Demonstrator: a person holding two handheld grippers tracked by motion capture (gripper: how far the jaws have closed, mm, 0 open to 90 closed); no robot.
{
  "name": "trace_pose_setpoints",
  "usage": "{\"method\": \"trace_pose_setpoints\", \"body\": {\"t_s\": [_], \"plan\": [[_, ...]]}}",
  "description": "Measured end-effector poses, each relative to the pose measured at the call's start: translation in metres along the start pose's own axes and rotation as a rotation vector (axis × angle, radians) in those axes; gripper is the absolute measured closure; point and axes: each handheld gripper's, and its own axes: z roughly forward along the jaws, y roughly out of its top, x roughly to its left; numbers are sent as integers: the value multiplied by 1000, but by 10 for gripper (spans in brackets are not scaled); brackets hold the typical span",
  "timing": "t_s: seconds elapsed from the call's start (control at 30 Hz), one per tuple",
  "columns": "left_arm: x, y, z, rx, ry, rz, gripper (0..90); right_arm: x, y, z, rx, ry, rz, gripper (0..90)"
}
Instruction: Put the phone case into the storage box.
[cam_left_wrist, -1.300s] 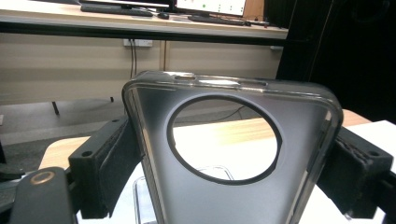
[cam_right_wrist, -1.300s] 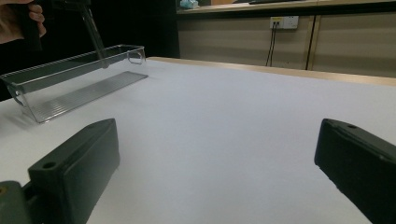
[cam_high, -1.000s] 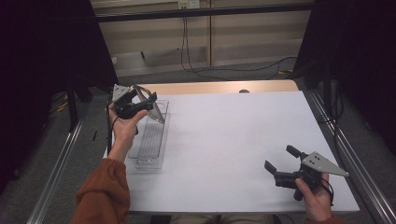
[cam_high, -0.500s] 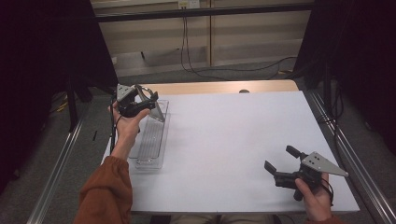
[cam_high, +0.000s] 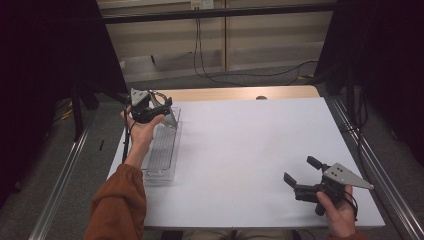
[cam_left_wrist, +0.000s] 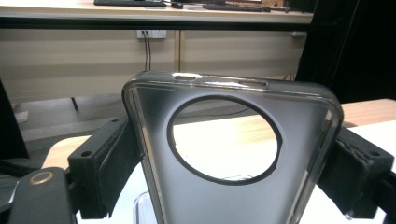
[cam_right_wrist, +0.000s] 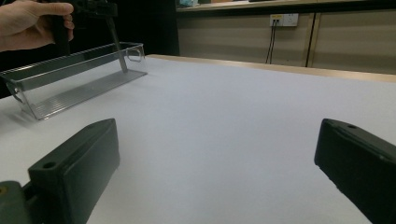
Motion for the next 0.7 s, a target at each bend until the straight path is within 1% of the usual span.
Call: {"method": "trace_pose_setpoints", "body": {"t_s": [0.03, 0.07, 0.13, 0.2, 0.23, 0.3, 0.37, 0.4, 0.47, 0.53, 0.57, 0.6, 0.67, 0.7], "plan": [[0, 0, 1, 5, 5, 11, 138, 0, 0, 0, -1, -2, 3, 0], [0, 0, 1, 1, 1, 8, 138, 0, 0, 0, -1, -2, 2, 0], [1, -1, 4, 9, 14, 12, 138, 0, 0, 0, -2, -5, 4, 0], [2, -2, 5, 10, 8, 11, 137, 0, 0, -1, -3, -1, 5, 0], [2, -3, 7, 8, 11, 7, 137, 0, 0, -1, -2, -1, 3, 0], [3, -5, 8, 16, 16, 11, 137, 0, 0, 0, -1, -4, -1, 0], [5, -6, 10, 11, 22, 1, 137, 0, 0, 0, 0, -4, 0, 0], [6, -6, 11, 4, 17, -6, 137, 0, 0, 0, 0, -3, 0, 0], [7, -7, 12, -5, 25, -17, 136, 0, 0, 0, -2, -5, 1, 0], [7, -7, 13, -6, 20, -14, 136, 0, 0, 0, 0, -1, 10, 0], [7, -7, 14, -4, 23, -7, 135, 0, 0, 0, -3, -1, 6, 0], [7, -7, 14, -3, 15, 6, 135, 0, 0, 0, -5, -2, 11, 0], [5, -7, 16, -6, 21, 1, 133, -1, 0, 0, -5, -1, 7, 0], [5, -6, 17, -4, 21, 6, 131, -1, 0, 0, -5, 0, 8, 0]]}}
